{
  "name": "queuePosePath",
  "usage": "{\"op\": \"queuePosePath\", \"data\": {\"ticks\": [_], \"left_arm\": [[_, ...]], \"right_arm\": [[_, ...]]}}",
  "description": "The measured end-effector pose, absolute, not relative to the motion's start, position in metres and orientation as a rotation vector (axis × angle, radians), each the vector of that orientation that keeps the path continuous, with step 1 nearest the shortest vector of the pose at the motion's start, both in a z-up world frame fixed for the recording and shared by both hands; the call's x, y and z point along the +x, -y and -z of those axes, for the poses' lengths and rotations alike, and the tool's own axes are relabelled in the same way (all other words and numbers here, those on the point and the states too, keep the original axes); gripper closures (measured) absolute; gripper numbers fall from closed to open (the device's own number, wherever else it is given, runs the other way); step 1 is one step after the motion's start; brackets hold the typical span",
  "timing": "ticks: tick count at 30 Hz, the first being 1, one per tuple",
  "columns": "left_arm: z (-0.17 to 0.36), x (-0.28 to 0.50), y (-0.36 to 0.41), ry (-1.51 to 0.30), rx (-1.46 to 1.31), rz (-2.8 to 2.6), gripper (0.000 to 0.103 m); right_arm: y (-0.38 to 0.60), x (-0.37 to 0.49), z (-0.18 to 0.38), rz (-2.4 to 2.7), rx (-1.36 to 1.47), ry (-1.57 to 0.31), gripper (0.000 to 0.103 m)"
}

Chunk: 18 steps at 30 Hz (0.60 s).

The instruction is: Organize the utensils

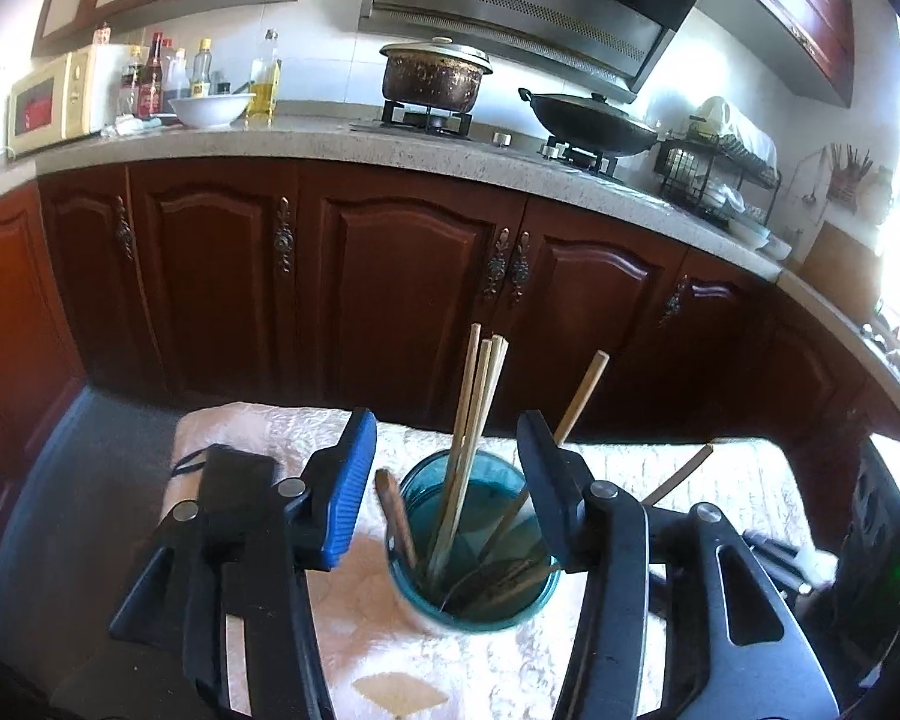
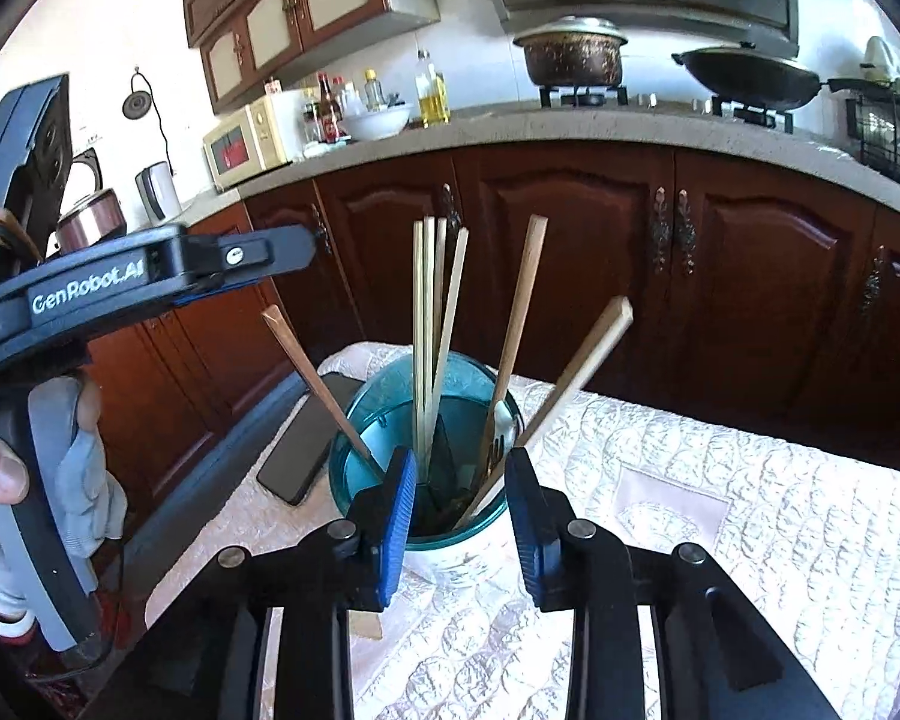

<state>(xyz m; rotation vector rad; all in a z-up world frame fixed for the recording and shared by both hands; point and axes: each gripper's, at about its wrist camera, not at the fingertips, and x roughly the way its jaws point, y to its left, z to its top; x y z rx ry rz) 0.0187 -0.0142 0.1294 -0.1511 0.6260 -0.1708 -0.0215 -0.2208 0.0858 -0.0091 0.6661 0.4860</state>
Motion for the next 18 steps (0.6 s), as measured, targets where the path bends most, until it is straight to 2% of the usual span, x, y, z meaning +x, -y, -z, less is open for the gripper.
{"op": "queuePosePath", "data": {"ticks": [5,18], "left_arm": [[-0.124,-0.005,0.019,-0.642,-0.106,0.155,0.054],[-0.082,-0.039,0.025,-0.705,-0.075,0.059,0.054]], "right_arm": [[0.228,-0.036,-0.094,-0.452,0.0,-0.64,0.065],[0.227,-0.06,-0.088,-0.352,0.003,-0.635,0.061]]}}
